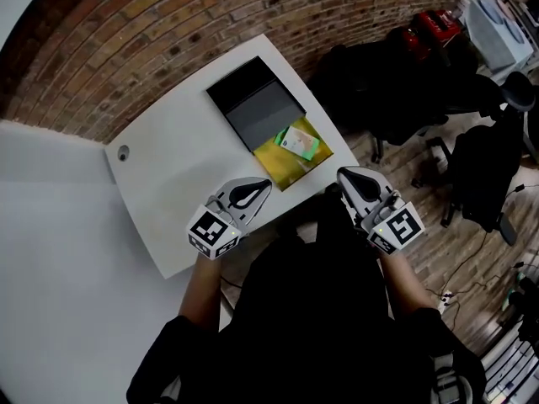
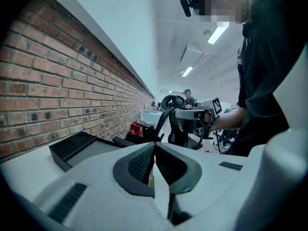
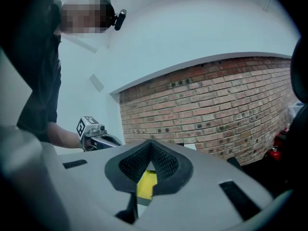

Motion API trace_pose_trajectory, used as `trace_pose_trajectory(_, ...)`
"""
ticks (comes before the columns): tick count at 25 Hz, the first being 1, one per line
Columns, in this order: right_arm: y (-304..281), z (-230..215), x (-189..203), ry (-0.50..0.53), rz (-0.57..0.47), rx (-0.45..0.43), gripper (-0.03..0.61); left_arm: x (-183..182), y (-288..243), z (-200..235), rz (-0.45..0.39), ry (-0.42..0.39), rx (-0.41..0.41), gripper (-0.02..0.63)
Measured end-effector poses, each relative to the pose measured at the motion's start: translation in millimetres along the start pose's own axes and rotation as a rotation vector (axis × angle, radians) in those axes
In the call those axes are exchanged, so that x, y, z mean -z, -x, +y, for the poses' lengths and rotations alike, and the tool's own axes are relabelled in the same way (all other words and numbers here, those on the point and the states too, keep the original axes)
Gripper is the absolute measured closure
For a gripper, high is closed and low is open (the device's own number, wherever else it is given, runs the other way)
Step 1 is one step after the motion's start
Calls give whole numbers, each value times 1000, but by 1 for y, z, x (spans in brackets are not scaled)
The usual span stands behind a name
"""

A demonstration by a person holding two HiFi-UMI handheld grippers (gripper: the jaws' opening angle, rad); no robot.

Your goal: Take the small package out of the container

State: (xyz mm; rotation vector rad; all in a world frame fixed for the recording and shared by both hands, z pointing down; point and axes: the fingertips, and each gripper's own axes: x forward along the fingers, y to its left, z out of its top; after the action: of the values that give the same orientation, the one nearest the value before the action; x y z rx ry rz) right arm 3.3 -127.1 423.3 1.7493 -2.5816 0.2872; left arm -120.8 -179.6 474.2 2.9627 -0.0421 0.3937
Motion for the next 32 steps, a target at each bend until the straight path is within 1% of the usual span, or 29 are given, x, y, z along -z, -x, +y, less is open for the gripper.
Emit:
trace_pose_trajectory(4, -15, -34, -5, -6, 0, -37, 572, -1, -24, 19, 44, 45, -41, 597)
trace_pose_trajectory(7, -24, -62, -10, -7, 5, -79, 572, 0, -46, 27, 75, 87, -91, 597)
trace_pose_trajectory(9, -28, -83, -13, -11, 12, -108, 572, -1, -62, 31, 93, 101, -121, 597)
trace_pose_trajectory(12, -37, -109, -18, -6, 23, -163, 572, -2, -82, 40, 133, 93, -165, 596)
trace_pose_trajectory(15, -47, -131, -23, -6, 27, -215, 572, 1, -99, 46, 193, 67, -193, 594)
trace_pose_trajectory(16, -49, -138, -25, -9, 26, -230, 572, 4, -104, 46, 218, 65, -196, 580)
trace_pose_trajectory(17, -51, -143, -26, -13, 24, -242, 572, 8, -109, 47, 242, 75, -200, 549)
trace_pose_trajectory(19, -53, -154, -30, -23, 19, -267, 572, 15, -117, 48, 278, 141, -218, 502)
trace_pose_trajectory(23, -51, -170, -29, -47, 18, -320, 572, 30, -137, 51, 306, 317, -304, 460)
trace_pose_trajectory(25, -47, -176, -24, -56, 25, -350, 572, 36, -146, 53, 315, 369, -365, 449)
trace_pose_trajectory(26, -47, -178, -21, -59, 30, -365, 572, 38, -151, 55, 319, 377, -394, 446)
trace_pose_trajectory(27, -47, -181, -19, -61, 36, -379, 572, 39, -155, 56, 329, 367, -415, 444)
trace_pose_trajectory(29, -50, -185, -14, -62, 46, -403, 572, 43, -162, 55, 374, 292, -418, 437)
trace_pose_trajectory(32, -52, -188, -15, -57, 45, -421, 572, 55, -166, 46, 508, 118, -330, 410)
